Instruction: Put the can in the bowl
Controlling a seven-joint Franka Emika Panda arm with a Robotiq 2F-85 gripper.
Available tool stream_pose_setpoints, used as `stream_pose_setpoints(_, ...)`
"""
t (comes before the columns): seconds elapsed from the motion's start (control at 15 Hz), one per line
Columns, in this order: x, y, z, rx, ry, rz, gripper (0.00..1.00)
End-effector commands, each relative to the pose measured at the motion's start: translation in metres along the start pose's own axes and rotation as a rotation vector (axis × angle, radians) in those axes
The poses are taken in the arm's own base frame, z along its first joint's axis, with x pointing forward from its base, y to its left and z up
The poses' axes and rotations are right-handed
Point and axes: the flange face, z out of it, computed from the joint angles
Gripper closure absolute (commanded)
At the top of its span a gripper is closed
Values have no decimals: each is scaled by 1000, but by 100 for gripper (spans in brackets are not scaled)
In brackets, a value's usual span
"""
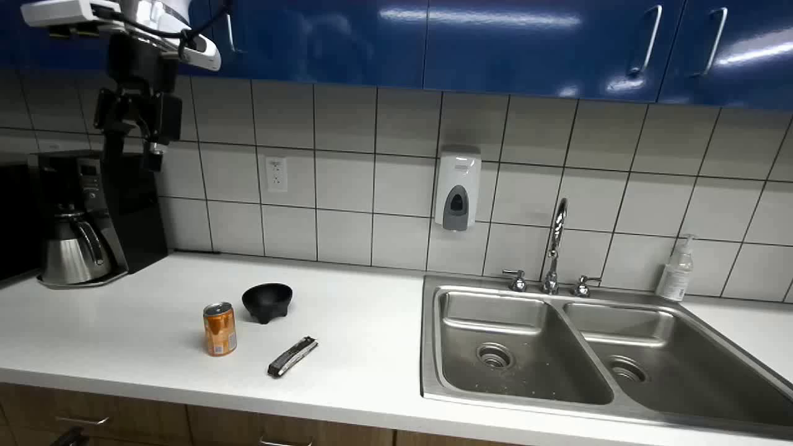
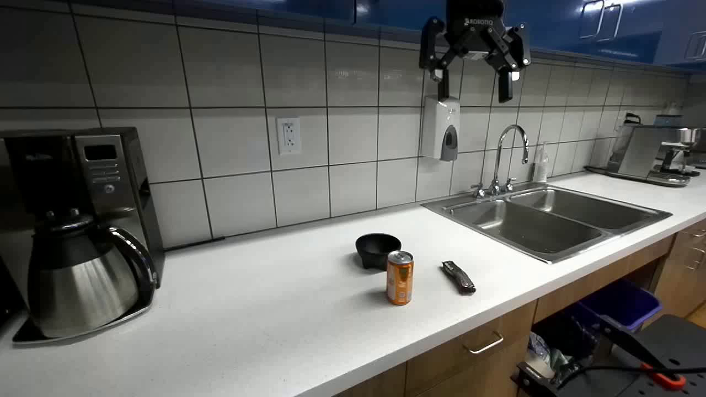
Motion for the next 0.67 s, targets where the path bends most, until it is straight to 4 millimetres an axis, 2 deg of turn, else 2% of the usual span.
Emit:
stream_pose_setpoints(0.0, 0, 0, 0, -1, -1, 0, 0)
stream_pose_setpoints(0.27, 0, 0, 0, -1, -2, 0, 0)
stream_pose_setpoints(0.6, -12, -6, 32, -59, -14, -46, 0)
